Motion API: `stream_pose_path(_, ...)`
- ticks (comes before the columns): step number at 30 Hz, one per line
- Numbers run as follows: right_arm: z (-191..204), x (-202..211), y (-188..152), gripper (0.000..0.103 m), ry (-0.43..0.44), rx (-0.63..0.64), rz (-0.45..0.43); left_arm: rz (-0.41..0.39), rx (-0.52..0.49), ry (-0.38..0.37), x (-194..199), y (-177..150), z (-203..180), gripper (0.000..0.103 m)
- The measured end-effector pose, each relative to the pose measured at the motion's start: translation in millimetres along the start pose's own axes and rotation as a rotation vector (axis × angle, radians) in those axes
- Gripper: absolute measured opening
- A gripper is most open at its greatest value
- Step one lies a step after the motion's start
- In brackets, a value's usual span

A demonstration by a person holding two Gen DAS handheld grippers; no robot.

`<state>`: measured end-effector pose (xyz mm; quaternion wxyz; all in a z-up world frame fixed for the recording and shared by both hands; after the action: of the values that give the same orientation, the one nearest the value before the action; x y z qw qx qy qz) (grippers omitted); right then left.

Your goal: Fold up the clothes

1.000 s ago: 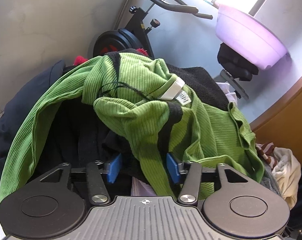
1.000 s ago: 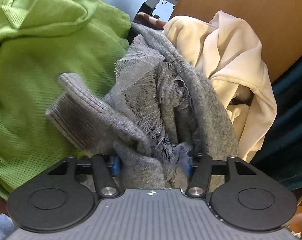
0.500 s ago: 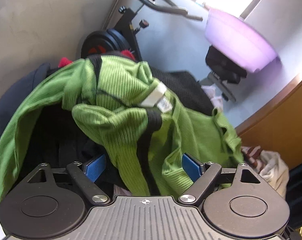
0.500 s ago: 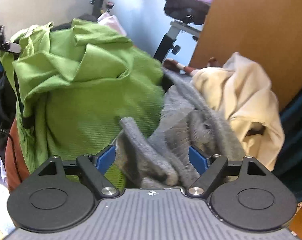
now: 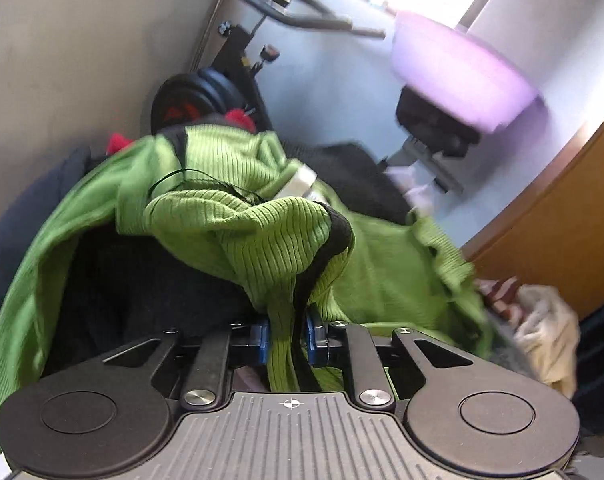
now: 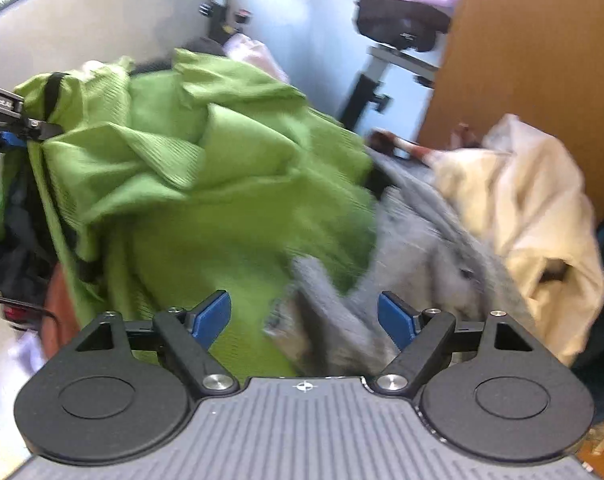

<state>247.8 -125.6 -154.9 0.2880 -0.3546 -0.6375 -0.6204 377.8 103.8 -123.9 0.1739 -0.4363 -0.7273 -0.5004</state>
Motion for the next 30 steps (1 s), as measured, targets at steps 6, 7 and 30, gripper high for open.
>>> stream_pose_path(6, 39, -4, 4, 0.088, 0.106, 0.099, -0.017, -0.059, 0.039, -0.088, 38, 12, -8, 0.014)
stream_pose_path(7, 45, -7, 4, 0.088, 0.115, 0.118, -0.017, -0.066, 0.037, -0.103, 44, 13, -11, 0.014)
stream_pose_path(30, 42, 6, 8, 0.005, 0.187, 0.048, -0.073, -0.007, 0.048, 0.016, 39, -2, 28, 0.054)
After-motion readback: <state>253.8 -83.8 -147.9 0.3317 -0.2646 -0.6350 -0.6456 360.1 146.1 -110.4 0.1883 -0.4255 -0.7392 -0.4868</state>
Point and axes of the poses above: each gripper's, at about its wrist camera, not at the fingertips, and x roughly against the way its jaws point, z to its left, y to its top, the point moved 8 cm from there along -x, roughly the way its jaws point, and after that the axes turned 2 degrees about -y, right-handed, at the moved point
